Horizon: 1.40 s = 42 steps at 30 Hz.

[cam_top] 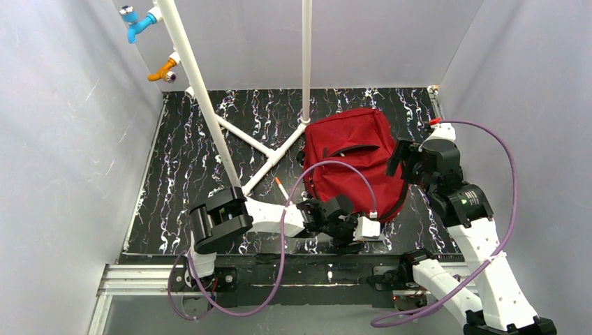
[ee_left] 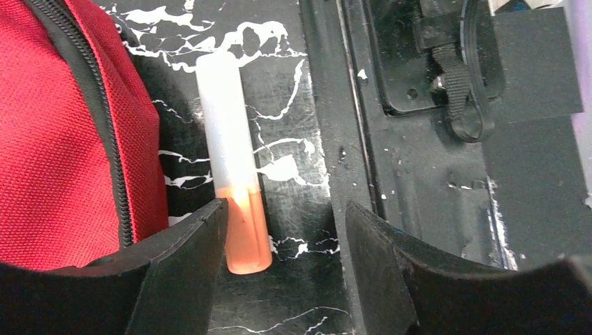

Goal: Pack the student bag
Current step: Pick up the stationery from the center of the board, then place the stationery in the student bag.

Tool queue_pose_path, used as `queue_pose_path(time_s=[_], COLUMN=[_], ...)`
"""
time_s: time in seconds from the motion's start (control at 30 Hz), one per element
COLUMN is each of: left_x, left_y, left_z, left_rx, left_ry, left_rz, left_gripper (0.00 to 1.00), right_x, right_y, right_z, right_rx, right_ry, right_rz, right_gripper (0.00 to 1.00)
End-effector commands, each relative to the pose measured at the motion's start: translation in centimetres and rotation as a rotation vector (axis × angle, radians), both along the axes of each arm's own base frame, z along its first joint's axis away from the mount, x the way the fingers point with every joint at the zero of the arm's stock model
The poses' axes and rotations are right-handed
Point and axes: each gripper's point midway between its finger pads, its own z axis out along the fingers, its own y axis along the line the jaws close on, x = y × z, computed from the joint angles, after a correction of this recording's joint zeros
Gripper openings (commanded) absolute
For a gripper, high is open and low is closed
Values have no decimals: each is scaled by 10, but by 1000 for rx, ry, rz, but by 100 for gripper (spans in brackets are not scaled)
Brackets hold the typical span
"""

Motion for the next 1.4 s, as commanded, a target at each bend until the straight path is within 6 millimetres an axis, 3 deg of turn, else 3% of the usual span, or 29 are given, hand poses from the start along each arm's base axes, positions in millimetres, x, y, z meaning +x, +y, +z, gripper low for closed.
queue_pose_path(time_s=[0.0, 0.13, 0.3, 0.43, 0.67, 0.87, 0.97, 1.1, 1.23, 1.3, 1.37], left_x=[12, 24, 24, 23, 22, -13, -17, 12, 68, 93, 107], left_y=[-6, -7, 1, 13, 28, 53, 68, 78, 85, 87, 82], left_z=[-5, -18, -27, -29, -2, 46, 74, 109, 140, 145, 149], left_rx=[17, 51, 81, 100, 63, -54, -101, -89, 1, 60, 91], left_ry=[-68, -110, -93, -123, -154, -68, 61, 166, 172, 167, 182], left_rz=[46, 95, 127, 148, 156, 44, 77, 281, 650, 831, 922], left_gripper=[59, 55, 51, 37, 13, 1, 0, 0, 0, 0, 0], right_x=[0, -2, -3, -3, 0, 1, 0, 2, 3, 4, 4], right_y=[-5, -6, -6, -6, -4, -5, -7, -7, -4, -3, -3], right_z=[12, 13, 14, 12, 6, 6, 6, 8, 7, 6, 7], right_rx=[-7, -8, -4, -2, 18, 21, 14, 21, 32, 34, 38], right_ry=[-51, -57, -62, -61, -59, -68, -71, -79, -80, -76, -78], right_rz=[-11, -14, -16, -20, -25, -32, -40, -44, -39, -38, -39], right_gripper=[98, 98, 98, 98, 99, 98, 98, 98, 98, 98, 98])
